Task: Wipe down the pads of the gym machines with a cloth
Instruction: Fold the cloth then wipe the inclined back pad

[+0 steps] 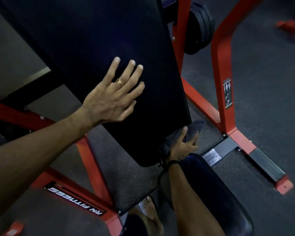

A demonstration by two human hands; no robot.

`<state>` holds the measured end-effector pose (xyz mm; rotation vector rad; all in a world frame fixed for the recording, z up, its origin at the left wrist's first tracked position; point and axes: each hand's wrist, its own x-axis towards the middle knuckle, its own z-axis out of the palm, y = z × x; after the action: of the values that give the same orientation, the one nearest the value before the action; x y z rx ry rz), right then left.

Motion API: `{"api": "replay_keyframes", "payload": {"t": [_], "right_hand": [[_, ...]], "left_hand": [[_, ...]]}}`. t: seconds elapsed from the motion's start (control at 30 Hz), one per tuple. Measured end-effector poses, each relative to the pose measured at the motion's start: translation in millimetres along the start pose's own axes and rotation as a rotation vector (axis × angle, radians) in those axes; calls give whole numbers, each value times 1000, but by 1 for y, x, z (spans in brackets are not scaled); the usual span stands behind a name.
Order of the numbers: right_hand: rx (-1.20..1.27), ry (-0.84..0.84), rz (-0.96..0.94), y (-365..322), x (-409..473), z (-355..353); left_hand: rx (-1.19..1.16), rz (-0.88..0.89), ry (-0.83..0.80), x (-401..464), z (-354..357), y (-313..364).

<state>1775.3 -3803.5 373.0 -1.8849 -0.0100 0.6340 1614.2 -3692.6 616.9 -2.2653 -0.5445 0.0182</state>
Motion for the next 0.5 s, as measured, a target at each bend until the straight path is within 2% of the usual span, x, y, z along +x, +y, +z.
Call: {"api": "replay_keyframes", "payload": {"t": [0.1,0.2,0.3,0.4,0.5], "right_hand": [[61,-13,176,13,-29,-4],[48,-52,182,38,-73,-3],[26,-33,312,36,-100,-6],[-126,-71,229,28,-107,-24],[-174,-187,78,19,-115,-53]], "left_hand": [[-3,9,4,0,0,0],[8,21,2,-2,1,0],[29,30,3,-1,0,0],[-6,19,-8,-2,-2,-2],[-61,26,-54,-3,-13,-4]]}}
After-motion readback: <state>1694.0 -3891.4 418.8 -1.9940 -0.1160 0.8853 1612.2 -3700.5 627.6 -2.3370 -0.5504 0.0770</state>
